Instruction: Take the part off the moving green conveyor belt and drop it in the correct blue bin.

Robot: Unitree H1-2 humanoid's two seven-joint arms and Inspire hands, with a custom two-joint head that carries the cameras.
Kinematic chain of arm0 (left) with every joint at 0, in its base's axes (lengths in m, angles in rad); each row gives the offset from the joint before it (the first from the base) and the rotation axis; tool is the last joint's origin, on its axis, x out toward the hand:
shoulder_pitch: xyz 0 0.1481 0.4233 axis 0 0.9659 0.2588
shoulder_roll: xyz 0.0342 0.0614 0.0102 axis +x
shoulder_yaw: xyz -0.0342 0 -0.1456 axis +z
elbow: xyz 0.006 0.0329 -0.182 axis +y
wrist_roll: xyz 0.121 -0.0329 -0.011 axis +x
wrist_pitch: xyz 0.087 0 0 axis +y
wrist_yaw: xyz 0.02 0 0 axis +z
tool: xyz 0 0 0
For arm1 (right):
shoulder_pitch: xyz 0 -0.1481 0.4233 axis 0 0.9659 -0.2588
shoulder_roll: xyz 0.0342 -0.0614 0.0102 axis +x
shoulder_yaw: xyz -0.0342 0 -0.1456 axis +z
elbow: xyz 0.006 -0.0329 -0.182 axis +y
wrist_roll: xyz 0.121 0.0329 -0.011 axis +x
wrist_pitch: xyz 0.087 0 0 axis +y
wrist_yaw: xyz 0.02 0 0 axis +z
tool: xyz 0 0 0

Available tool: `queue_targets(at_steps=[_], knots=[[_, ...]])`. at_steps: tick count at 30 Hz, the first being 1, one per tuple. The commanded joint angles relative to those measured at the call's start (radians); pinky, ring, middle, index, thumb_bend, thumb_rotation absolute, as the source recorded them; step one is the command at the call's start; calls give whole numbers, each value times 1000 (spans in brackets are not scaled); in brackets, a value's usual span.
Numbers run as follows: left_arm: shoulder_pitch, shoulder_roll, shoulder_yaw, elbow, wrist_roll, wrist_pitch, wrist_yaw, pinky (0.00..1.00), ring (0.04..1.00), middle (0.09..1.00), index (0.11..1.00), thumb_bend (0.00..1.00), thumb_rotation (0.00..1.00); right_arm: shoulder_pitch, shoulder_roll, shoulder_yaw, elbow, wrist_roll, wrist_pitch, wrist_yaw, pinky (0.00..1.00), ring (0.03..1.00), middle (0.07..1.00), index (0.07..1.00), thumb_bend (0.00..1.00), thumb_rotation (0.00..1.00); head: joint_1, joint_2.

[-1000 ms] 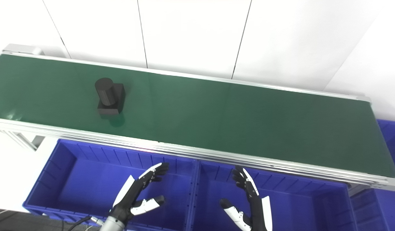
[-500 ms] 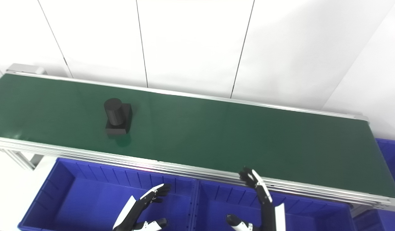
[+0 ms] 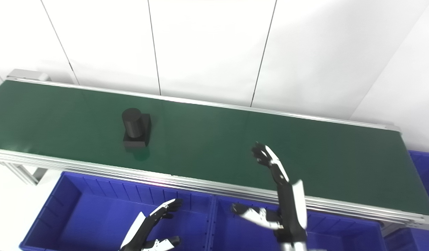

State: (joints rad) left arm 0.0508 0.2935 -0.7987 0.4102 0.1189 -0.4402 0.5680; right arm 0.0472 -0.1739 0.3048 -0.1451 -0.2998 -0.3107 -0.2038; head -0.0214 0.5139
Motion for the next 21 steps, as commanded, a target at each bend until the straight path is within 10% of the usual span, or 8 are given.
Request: queue_targets(at_steps=[1, 21], knots=[[-20, 8, -8, -10, 20, -30, 27, 784, 837, 855, 853, 782, 783, -62, 19, -15, -11, -26, 57, 47, 783, 832, 841, 888, 814, 633, -5, 2], [-15, 41, 18, -22, -5, -30, 2, 826, 859, 870, 878, 796, 879, -377, 134, -1, 315, -191, 214, 163, 759, 864, 912, 936, 846, 704, -167, 3]])
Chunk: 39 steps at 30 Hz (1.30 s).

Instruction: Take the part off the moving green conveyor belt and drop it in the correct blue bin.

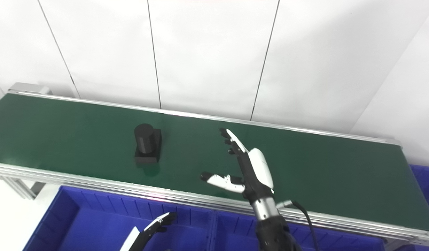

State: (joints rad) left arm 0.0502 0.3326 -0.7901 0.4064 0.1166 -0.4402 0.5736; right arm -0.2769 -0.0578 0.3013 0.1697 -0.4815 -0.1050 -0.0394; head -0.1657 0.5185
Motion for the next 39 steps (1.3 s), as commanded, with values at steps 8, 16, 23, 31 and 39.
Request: queue_targets(at_steps=[8, 16, 23, 31, 39], knots=[[-2, -1, 39, -28, -7, -30, -52, 853, 872, 879, 889, 796, 920, -181, 61, 12, 172, -56, 3, -45, 734, 849, 920, 944, 866, 702, -72, 4], [1, -3, 42, -29, -3, -30, -60, 863, 881, 887, 896, 779, 944, -287, 93, 17, 312, -73, 8, -64, 727, 849, 925, 945, 910, 696, -89, 9], [-2, 3, 15, -29, 13, -30, -32, 875, 882, 886, 896, 772, 966, -367, 126, 33, 451, -93, 21, -99, 720, 852, 926, 937, 940, 658, -83, 16], [-4, 5, -10, -39, 26, -30, -4, 837, 873, 886, 895, 738, 968, -457, 152, 83, 623, -113, 12, -116, 788, 869, 915, 943, 937, 642, -68, 22], [-17, 11, -52, -31, 45, -30, 54, 834, 872, 889, 895, 719, 977, -527, 178, 111, 785, -100, -17, -150, 778, 865, 920, 942, 954, 595, -46, 27]])
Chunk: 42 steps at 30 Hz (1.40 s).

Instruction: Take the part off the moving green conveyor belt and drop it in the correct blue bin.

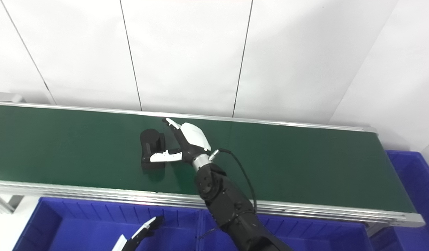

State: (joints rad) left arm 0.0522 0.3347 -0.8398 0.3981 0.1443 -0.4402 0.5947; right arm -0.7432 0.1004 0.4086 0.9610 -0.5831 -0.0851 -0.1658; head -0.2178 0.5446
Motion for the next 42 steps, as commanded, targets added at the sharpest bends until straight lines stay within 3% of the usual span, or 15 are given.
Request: queue_targets(at_steps=[1, 9, 11, 13, 15, 17, 19, 21, 25, 28, 35, 40, 42], knots=[[-21, 9, -8, -21, 20, -30, 41, 830, 871, 888, 894, 722, 977, -71, 23, 9, 18, -1, -41, -31, 778, 865, 920, 943, 953, 592, 7, 1], [-33, 10, -51, -18, 37, -30, 105, 832, 868, 884, 894, 725, 976, -129, 39, 18, 175, 19, -96, -89, 741, 840, 900, 920, 928, 503, 29, 8], [-32, 9, -53, -20, 33, -30, 111, 833, 869, 884, 893, 722, 970, -128, 43, 10, 197, 30, -123, -125, 679, 796, 863, 877, 850, 359, 31, 9], [-30, 8, -52, -24, 27, -30, 111, 822, 863, 880, 892, 741, 959, -128, 47, 1, 216, 42, -142, -159, 583, 675, 746, 775, 701, 108, 33, 9], [-33, 7, -55, -24, 27, -30, 117, 820, 862, 880, 892, 743, 956, -131, 52, -7, 236, 54, -153, -186, 556, 629, 704, 750, 665, 51, 33, 11], [-36, 8, -59, -21, 31, -30, 127, 821, 861, 879, 890, 725, 953, -132, 55, -9, 253, 59, -165, -219, 529, 559, 536, 695, 574, 10, 33, 10], [-38, 9, -62, -19, 31, -30, 130, 821, 863, 882, 890, 722, 954, -132, 56, -5, 265, 56, -174, -251, 462, 489, 467, 576, 531, 2, 34, 10], [-37, 9, -61, -20, 26, -30, 127, 832, 869, 886, 889, 722, 950, -130, 57, -2, 273, 54, -181, -279, 336, 377, 478, 500, 522, 0, 34, 10], [-37, 12, -60, -22, 27, -30, 124, 829, 870, 887, 889, 716, 954, -130, 61, 1, 290, 54, -187, -323, 312, 356, 478, 492, 522, 0, 32, 12], [-34, 13, -55, -26, 24, -30, 120, 832, 869, 884, 886, 726, 957, -127, 61, 0, 290, 56, -184, -338, 367, 412, 445, 524, 515, 0, 29, 13], [-39, 21, -60, -25, 24, -30, 123, 847, 875, 887, 895, 713, 958, -111, 57, -8, 275, 65, -190, -359, 351, 401, 482, 492, 521, 0, 16, 22], [-38, 27, -60, -30, 27, -30, 125, 829, 868, 886, 897, 730, 970, -74, 40, -15, 204, 70, -187, -362, 371, 422, 440, 532, 514, 0, 5, 27], [-36, 30, -61, -34, 25, -30, 120, 843, 877, 892, 902, 715, 979, -51, 33, -17, 161, 67, -191, -372, 332, 393, 474, 500, 520, 0, 1, 31]])
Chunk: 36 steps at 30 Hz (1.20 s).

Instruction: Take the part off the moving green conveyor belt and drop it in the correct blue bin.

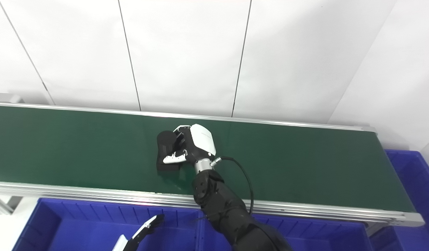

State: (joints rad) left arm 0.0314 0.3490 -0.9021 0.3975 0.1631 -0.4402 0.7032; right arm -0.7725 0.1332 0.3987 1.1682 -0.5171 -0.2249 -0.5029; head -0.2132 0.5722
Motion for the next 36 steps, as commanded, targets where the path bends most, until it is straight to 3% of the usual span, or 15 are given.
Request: queue_targets(at_steps=[1, 6, 13, 22, 29, 30, 36], knots=[[-16, 17, 0, -34, 7, -30, 13, 846, 878, 891, 903, 706, 978, -6, -5, -11, -75, 2, -55, -38, 326, 393, 479, 497, 520, 0, -5, 3], [-15, 20, -3, -36, 16, -30, 24, 839, 873, 891, 901, 729, 994, 101, -39, -27, -283, -3, -39, -25, 353, 422, 433, 538, 512, 0, -16, 14], [-6, 23, 10, -55, 1, -30, 4, 845, 873, 892, 902, 741, 1000, 316, -98, -71, -685, -7, 16, 47, 374, 442, 445, 539, 513, 0, -28, 36], [34, 16, 75, -107, -42, -30, -87, 857, 885, 893, 906, 743, 956, 578, -149, -142, -1079, 16, 71, 165, 364, 430, 450, 536, 514, 0, -19, 113], [62, 18, 134, -149, -60, -30, -165, 840, 867, 871, 885, 755, 880, 738, -188, -180, -1248, 14, 75, 229, 370, 425, 451, 537, 515, 0, -1, 158], [68, 15, 148, -160, -70, -30, -185, 841, 867, 870, 884, 756, 876, 764, -193, -185, -1267, 15, 78, 238, 372, 426, 451, 537, 515, 0, 3, 181], [102, -19, 234, -191, -96, -30, -284, 812, 852, 860, 871, 765, 831, 865, -219, -200, -1273, 8, 32, 249, 350, 412, 449, 536, 515, 0, 9, 210]])
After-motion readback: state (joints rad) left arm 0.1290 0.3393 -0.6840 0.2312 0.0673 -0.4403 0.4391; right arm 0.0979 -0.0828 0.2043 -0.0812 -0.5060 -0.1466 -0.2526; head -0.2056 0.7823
